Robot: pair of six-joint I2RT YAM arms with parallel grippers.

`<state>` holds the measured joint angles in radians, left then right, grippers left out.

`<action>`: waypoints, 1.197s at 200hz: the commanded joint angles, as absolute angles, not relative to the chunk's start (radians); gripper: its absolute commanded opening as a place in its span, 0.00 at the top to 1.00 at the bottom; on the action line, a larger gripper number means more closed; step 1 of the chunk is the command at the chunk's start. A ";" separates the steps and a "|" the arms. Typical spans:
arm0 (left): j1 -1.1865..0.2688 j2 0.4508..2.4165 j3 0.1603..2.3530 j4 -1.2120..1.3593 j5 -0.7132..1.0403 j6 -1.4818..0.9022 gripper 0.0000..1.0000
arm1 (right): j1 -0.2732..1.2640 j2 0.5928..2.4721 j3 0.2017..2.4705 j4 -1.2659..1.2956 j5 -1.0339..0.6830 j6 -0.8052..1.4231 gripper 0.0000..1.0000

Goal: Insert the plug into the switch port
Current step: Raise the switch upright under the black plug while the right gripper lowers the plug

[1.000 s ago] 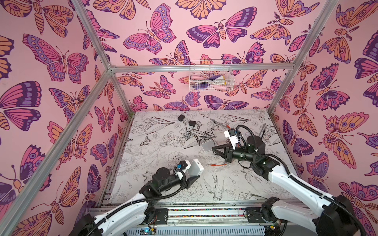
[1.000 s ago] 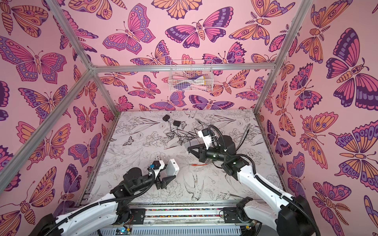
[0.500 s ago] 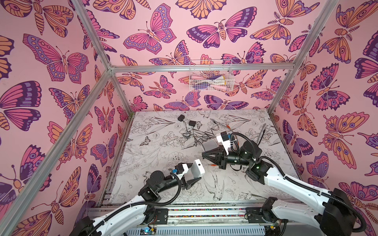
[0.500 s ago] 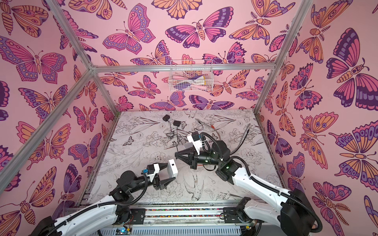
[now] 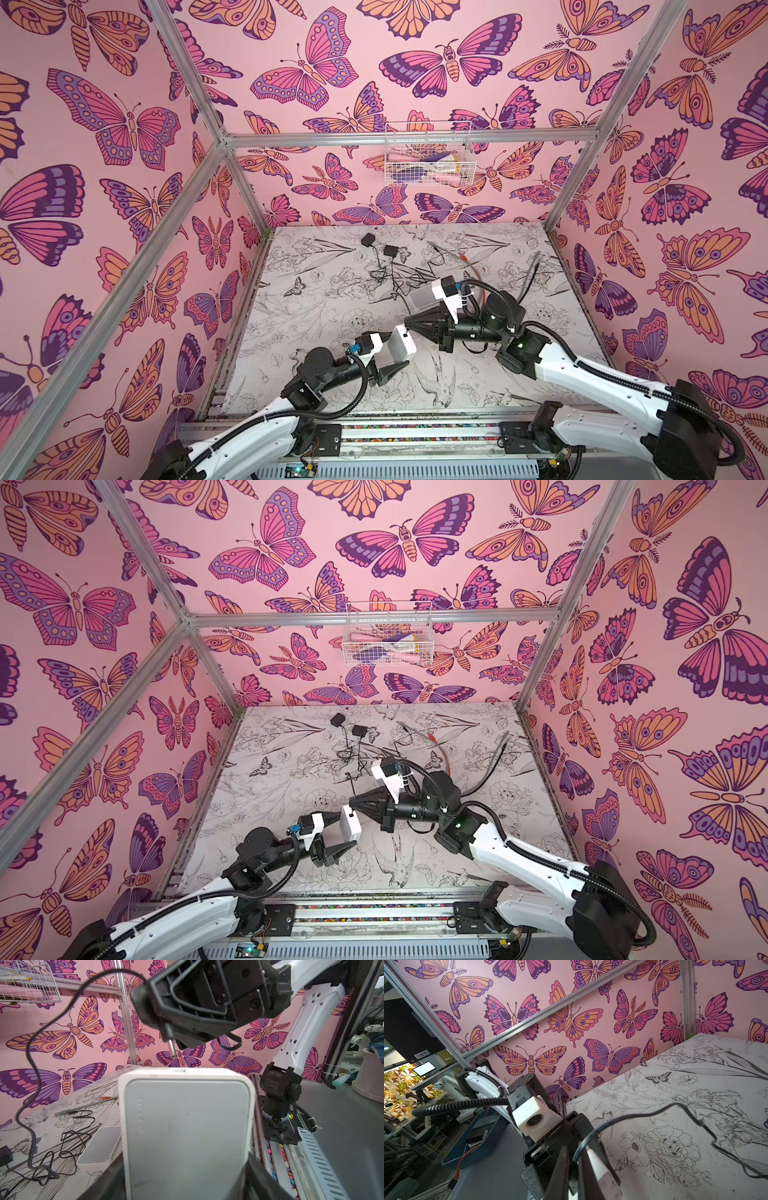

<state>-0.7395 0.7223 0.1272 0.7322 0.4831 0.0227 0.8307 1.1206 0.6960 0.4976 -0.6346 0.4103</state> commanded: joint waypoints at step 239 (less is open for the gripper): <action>-0.747 0.690 0.147 0.723 0.430 -0.014 1.00 | 0.913 1.106 0.639 0.429 -0.467 0.304 1.00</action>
<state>-0.7410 0.7082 0.1272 0.6659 0.4545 0.0147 0.8871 1.1179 0.6556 0.4778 -0.5117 0.3454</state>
